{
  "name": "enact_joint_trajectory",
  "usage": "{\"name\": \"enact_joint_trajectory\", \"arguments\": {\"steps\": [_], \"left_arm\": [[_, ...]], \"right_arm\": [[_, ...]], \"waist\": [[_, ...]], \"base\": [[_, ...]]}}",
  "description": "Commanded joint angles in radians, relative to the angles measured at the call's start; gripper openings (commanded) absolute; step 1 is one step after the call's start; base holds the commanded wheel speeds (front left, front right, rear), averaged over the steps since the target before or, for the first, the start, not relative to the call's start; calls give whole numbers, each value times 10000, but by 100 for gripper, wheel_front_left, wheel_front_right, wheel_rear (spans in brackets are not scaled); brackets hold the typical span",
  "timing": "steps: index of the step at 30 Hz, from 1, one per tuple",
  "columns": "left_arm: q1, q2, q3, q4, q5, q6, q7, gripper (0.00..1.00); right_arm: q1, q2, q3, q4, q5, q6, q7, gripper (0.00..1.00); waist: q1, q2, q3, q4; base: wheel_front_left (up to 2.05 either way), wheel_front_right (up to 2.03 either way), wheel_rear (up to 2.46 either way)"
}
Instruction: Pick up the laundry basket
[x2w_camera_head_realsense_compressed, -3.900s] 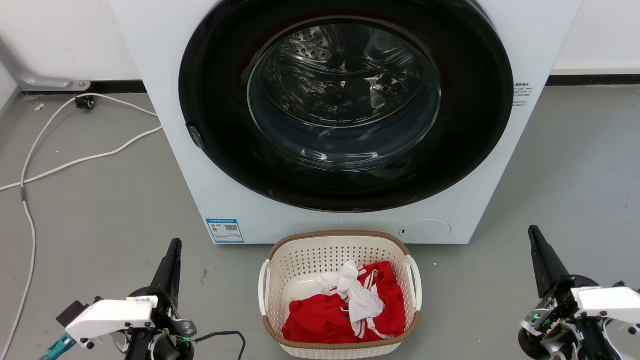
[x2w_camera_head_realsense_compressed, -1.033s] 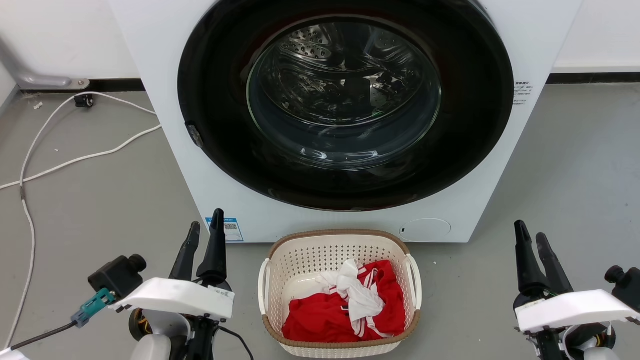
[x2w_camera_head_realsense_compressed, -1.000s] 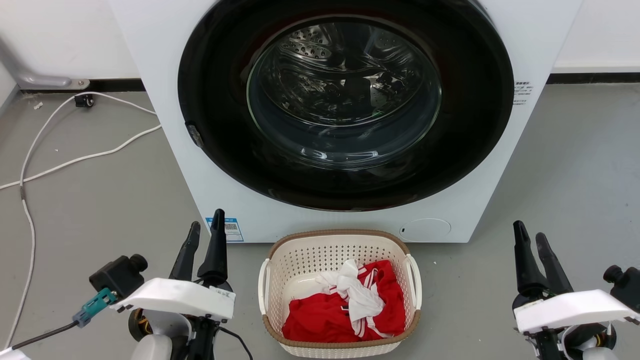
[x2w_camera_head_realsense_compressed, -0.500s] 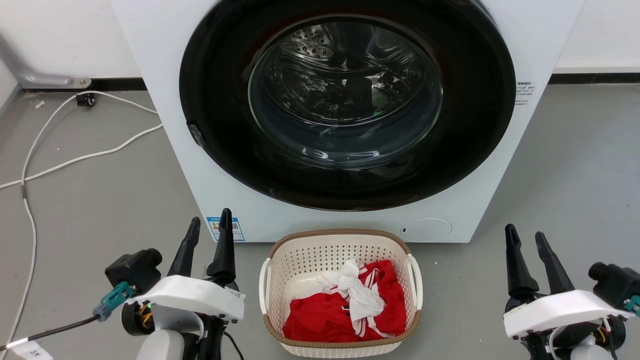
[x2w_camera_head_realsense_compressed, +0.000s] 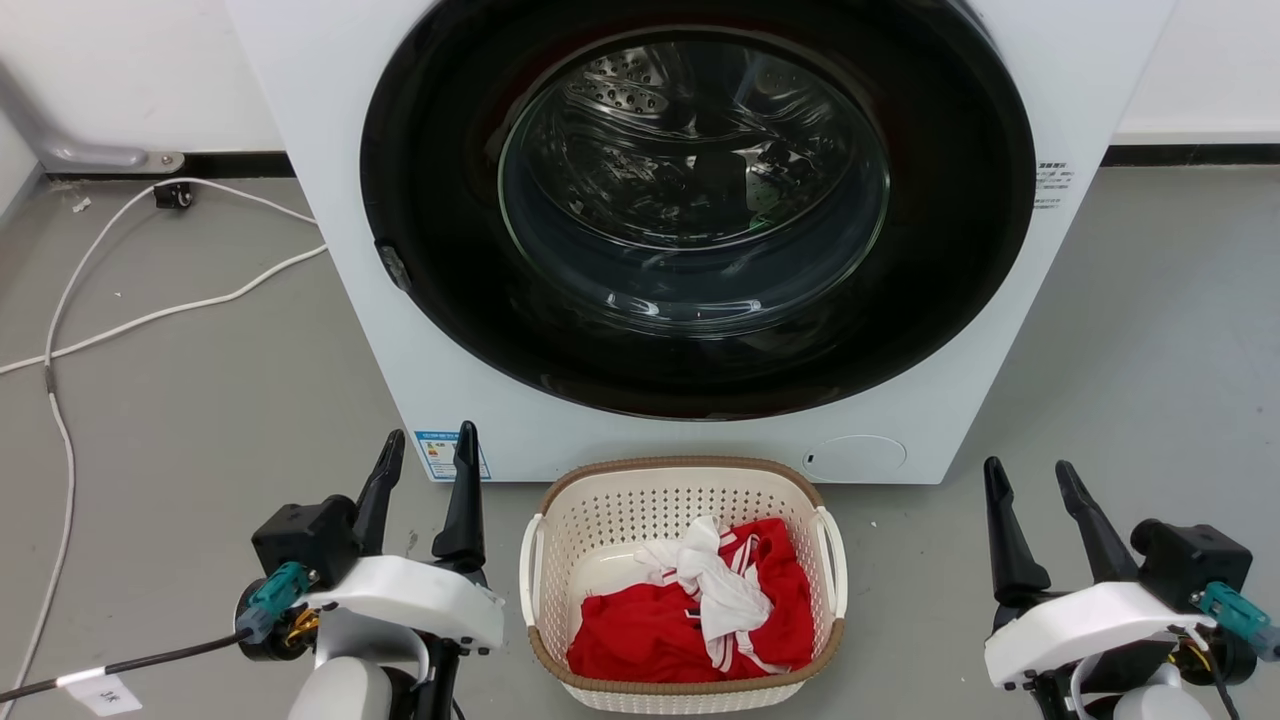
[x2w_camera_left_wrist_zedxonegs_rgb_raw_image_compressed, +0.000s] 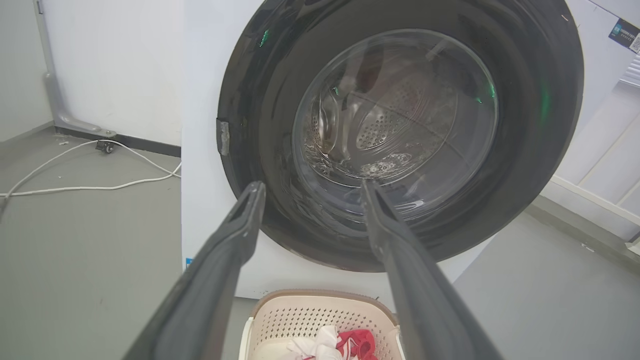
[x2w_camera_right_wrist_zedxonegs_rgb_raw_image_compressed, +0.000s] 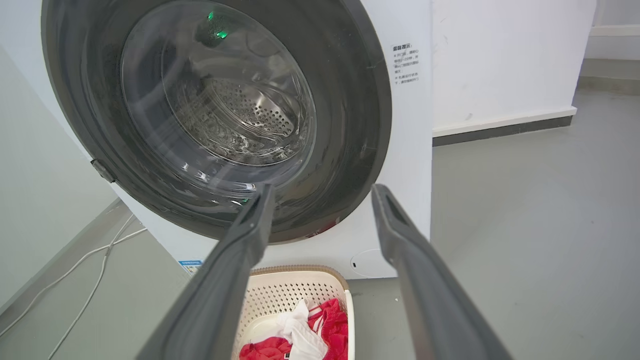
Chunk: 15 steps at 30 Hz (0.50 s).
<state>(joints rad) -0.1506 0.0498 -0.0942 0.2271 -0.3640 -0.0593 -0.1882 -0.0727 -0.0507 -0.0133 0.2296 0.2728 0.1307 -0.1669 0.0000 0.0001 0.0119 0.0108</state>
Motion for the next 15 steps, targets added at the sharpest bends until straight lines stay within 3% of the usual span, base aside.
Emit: {"name": "enact_joint_trajectory", "arguments": {"steps": [1, 15], "left_arm": [[-209, 46, -25, -41, 222, 57, -71, 100], [-227, 34, -135, 184, 1473, 248, -378, 100]], "right_arm": [[-209, -3, 23, -34, -208, 0, -59, 100], [-133, 2, 79, -132, -1821, -1, -197, 100]], "waist": [[0, -1, 4, 5], [0, -1, -25, 21]], "base": [[0, 0, 0], [0, 0, 0]]}}
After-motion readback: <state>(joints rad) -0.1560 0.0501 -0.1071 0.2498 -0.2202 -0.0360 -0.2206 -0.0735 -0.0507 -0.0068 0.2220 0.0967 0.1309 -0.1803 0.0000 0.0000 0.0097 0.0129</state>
